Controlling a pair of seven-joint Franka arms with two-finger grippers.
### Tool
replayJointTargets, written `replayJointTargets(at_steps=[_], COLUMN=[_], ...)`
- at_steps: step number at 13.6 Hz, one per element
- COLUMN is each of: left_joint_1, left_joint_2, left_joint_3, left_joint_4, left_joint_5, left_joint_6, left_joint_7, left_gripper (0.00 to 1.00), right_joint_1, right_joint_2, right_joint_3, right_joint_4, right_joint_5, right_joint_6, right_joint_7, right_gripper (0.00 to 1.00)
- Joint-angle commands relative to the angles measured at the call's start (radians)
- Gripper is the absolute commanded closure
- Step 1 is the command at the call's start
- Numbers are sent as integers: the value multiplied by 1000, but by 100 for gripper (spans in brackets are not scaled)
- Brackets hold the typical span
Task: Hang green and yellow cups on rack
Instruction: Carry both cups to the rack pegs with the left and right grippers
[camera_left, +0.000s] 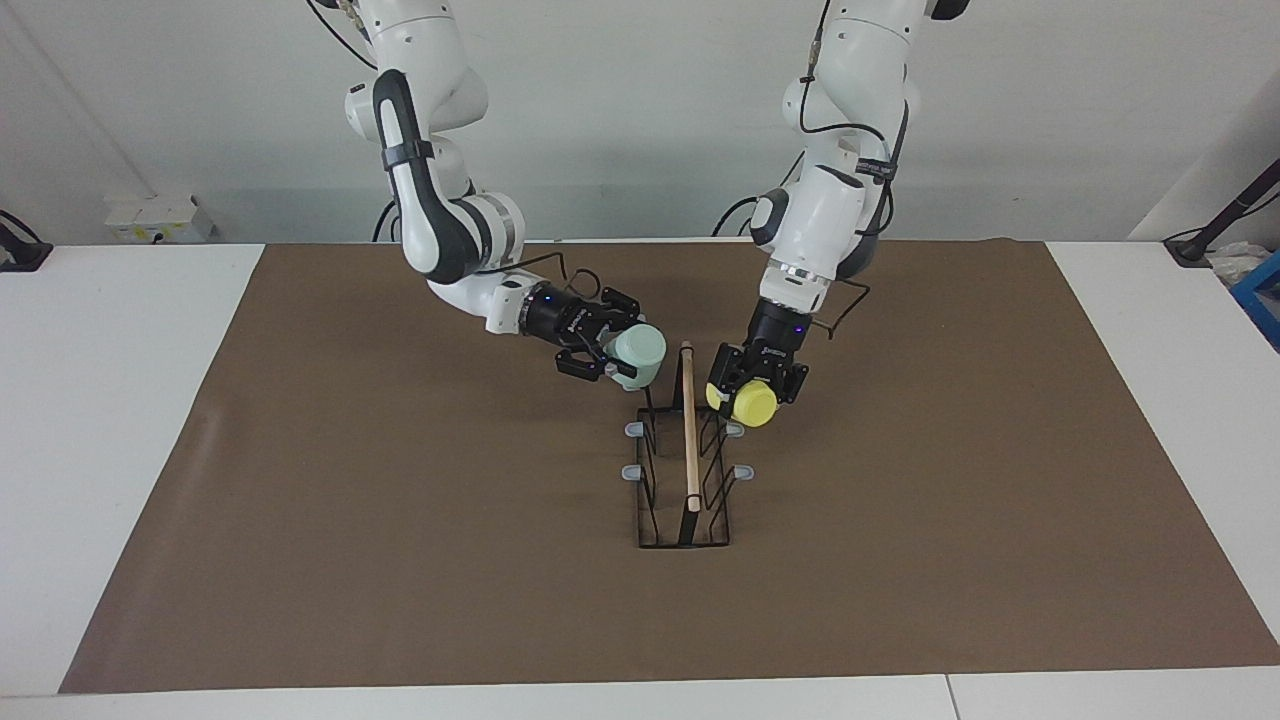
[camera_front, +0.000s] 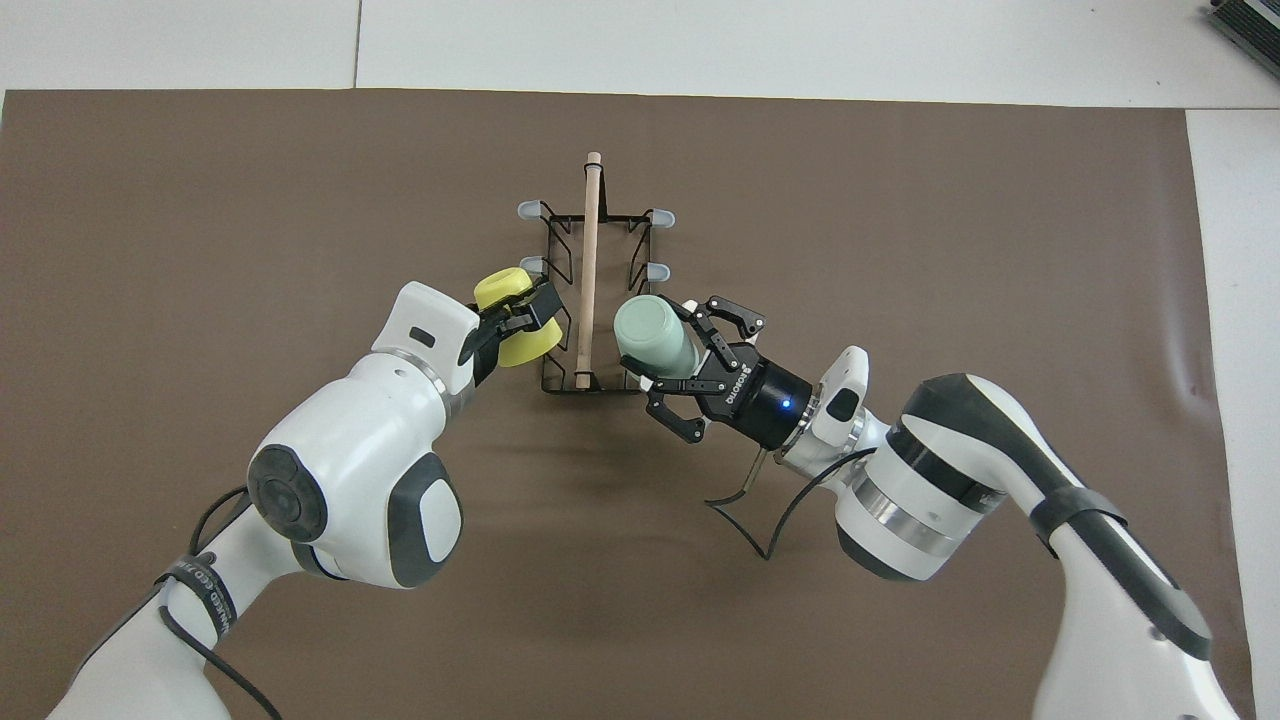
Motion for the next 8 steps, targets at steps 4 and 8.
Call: replayJointTargets(at_steps=[4,8], left_joint_1=[12,26], left_joint_2=[-45,-66], left_joint_3=[-8,-7], left_joint_4=[-24,26], left_joint_5=[8,7], left_joint_6=[-100,-259], left_joint_7=[-32,-33], left_gripper=[0,0], right_joint_1=[6,-1], right_joint_2=[48,118], right_joint_3=[0,0], right_joint_4=[30,30], right_joint_5=[26,29], right_joint_6=[-8,-71], right_joint_7=[-53,-120], right_gripper=[98,98])
